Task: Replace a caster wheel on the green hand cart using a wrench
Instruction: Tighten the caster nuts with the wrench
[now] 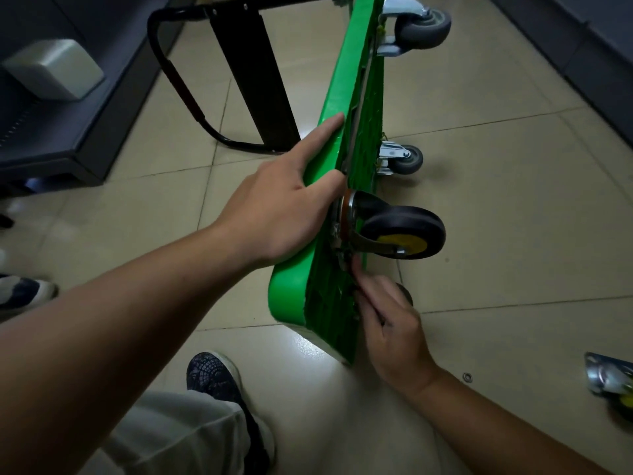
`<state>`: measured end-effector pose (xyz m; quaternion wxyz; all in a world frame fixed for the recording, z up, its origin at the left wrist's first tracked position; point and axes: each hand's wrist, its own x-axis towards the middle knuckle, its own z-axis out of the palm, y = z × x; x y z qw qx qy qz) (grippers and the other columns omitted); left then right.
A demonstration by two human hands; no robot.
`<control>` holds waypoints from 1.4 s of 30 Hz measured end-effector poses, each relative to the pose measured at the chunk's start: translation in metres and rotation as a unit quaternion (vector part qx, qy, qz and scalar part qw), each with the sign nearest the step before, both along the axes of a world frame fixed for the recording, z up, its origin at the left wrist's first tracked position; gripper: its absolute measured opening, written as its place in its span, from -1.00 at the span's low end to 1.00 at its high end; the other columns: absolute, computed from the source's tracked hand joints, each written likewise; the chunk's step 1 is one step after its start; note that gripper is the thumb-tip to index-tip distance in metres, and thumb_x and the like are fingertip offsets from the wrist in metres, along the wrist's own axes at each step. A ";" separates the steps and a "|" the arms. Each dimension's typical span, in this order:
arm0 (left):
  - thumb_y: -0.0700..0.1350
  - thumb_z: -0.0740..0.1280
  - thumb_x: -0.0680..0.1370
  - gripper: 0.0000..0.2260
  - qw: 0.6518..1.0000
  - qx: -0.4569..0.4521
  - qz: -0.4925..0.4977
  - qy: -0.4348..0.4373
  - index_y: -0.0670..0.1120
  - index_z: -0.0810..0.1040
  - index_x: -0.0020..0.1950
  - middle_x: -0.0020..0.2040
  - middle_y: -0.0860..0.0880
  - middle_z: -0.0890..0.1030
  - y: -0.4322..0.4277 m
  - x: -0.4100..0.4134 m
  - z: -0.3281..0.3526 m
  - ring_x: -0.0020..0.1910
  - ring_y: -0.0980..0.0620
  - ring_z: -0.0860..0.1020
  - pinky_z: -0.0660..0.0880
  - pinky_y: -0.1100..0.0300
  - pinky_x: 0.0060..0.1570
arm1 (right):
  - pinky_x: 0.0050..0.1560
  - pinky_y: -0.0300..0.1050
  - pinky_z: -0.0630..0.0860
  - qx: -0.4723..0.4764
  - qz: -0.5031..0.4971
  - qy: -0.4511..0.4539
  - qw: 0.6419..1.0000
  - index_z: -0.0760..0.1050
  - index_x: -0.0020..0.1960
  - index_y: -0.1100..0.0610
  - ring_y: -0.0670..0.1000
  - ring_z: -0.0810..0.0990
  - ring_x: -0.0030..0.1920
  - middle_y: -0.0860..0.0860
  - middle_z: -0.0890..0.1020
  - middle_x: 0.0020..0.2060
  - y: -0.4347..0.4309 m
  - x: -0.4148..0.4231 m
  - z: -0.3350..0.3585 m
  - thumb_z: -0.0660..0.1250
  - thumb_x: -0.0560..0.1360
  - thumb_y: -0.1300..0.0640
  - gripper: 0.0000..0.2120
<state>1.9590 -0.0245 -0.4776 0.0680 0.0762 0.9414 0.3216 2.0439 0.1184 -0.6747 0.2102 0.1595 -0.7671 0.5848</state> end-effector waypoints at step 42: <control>0.18 0.22 0.55 -0.42 1.000 0.010 -0.005 -0.008 0.55 0.10 0.51 0.23 0.03 0.59 -0.001 0.001 0.001 -0.08 -0.03 0.66 0.64 -0.12 -0.02 | 0.10 -0.24 0.46 0.070 -0.007 0.040 0.997 0.40 0.44 0.37 0.04 0.55 0.00 0.09 0.52 0.03 0.022 0.004 0.006 0.26 0.58 0.41 -0.58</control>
